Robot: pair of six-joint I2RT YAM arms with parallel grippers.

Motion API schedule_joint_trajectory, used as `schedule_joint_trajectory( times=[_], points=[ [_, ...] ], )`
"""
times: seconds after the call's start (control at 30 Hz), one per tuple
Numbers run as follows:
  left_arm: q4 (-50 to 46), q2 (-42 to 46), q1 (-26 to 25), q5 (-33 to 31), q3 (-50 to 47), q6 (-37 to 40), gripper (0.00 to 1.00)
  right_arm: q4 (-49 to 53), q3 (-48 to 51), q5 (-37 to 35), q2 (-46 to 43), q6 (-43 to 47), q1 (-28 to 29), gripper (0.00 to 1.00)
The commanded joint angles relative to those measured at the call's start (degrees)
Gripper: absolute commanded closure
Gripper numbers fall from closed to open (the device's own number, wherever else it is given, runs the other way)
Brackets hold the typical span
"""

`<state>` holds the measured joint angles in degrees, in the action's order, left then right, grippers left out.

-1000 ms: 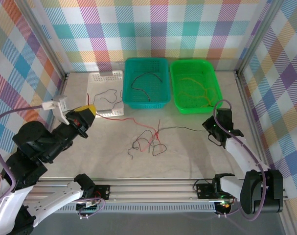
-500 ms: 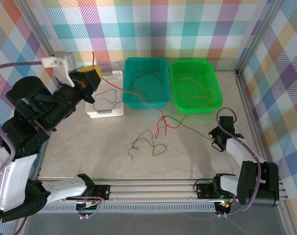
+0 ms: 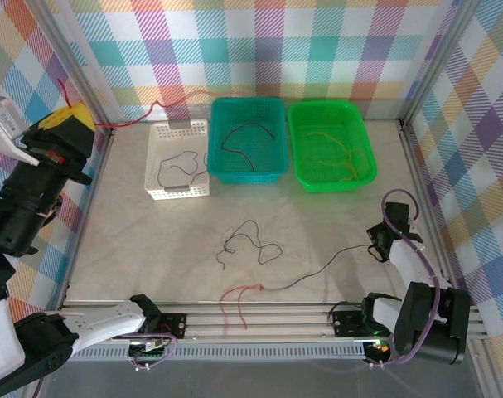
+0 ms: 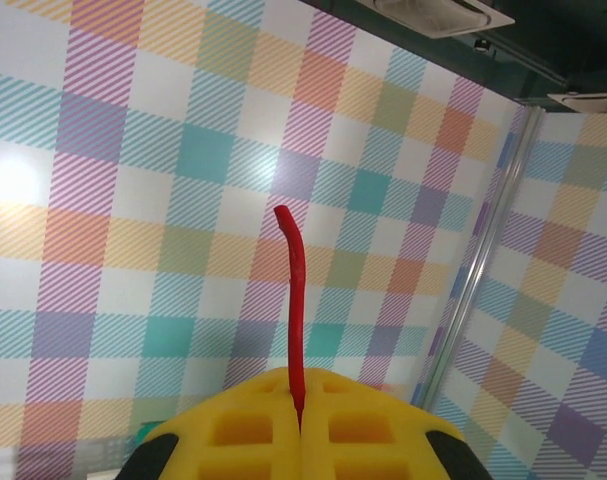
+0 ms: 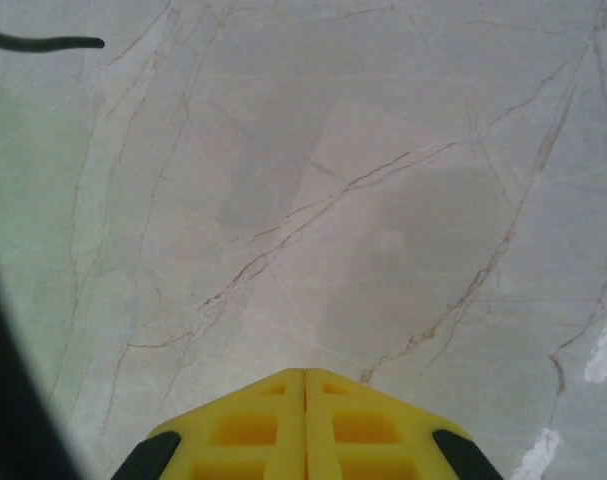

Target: Untangle the cables

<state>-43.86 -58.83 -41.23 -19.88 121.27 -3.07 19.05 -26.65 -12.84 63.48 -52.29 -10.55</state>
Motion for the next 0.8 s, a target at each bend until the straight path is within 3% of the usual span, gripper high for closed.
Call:
schedule_joint_trajectory(
  times=[0.0,0.2,0.5,0.57,0.77],
  points=[
    [-1.9,-5.9,-0.5,4.4,-2.8,-1.6,1.0,0.1,-0.2,2.7,-3.8,0.0,-0.1,1.0],
    [1.0,-18.5,1.9,12.4,-2.3,-3.9,1.0,5.5,-3.7,1.8,-13.8,1.9,0.7,1.0],
    [6.4,-38.5,14.5,11.2,1.2,-6.3,1.0,8.4,-8.8,4.3,-22.6,6.8,0.8,1.0],
    [5.1,-44.5,15.6,9.2,5.7,-4.3,1.0,8.5,-9.7,4.4,-23.8,7.4,0.8,1.0],
    [3.0,-59.9,16.7,11.6,15.9,-5.1,1.0,8.4,-13.4,7.6,-27.2,9.4,0.9,1.0]
  ],
)
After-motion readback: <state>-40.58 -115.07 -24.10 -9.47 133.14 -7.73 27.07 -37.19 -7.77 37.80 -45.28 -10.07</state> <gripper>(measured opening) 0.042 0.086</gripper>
